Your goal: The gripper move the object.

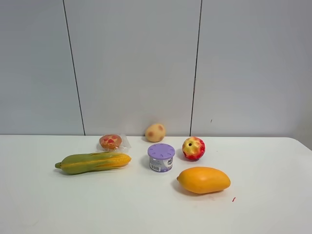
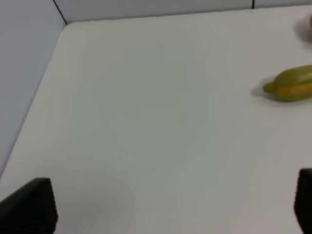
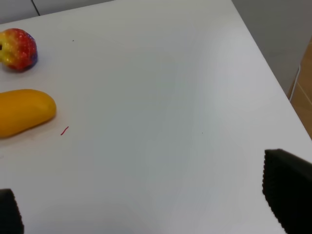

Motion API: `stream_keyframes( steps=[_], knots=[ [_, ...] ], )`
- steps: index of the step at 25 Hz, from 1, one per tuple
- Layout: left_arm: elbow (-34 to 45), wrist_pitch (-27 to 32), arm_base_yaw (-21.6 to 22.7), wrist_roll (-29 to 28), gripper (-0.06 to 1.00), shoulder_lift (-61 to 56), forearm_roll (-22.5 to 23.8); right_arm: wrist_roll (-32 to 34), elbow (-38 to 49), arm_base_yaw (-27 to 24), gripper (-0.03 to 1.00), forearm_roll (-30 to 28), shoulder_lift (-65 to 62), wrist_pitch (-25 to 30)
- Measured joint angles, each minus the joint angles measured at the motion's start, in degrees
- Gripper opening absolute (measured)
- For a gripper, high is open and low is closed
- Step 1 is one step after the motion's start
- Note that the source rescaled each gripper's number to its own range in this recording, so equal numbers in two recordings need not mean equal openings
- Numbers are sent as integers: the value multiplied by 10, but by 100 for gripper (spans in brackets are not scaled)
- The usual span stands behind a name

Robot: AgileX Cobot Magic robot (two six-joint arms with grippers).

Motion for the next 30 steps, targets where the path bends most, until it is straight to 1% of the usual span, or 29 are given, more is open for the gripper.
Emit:
stream_keyframes(
  steps=[8, 13, 18, 21, 30],
  knots=[
    [40, 79, 0, -24, 98, -101, -3, 0, 0, 0, 100, 0, 0, 0],
    [44, 89, 0, -48, 98, -124, -1, 0, 0, 0, 100, 0, 0, 0],
    [48, 127, 0, -82, 98, -137, 0, 0, 0, 0, 100, 0, 0, 0],
    [58, 138, 0, -86, 98, -141, 6, 0, 0, 0, 100, 0, 0, 0],
    [58, 138, 1, -92, 98, -143, 12, 0, 0, 0, 100, 0, 0, 0]
  ],
)
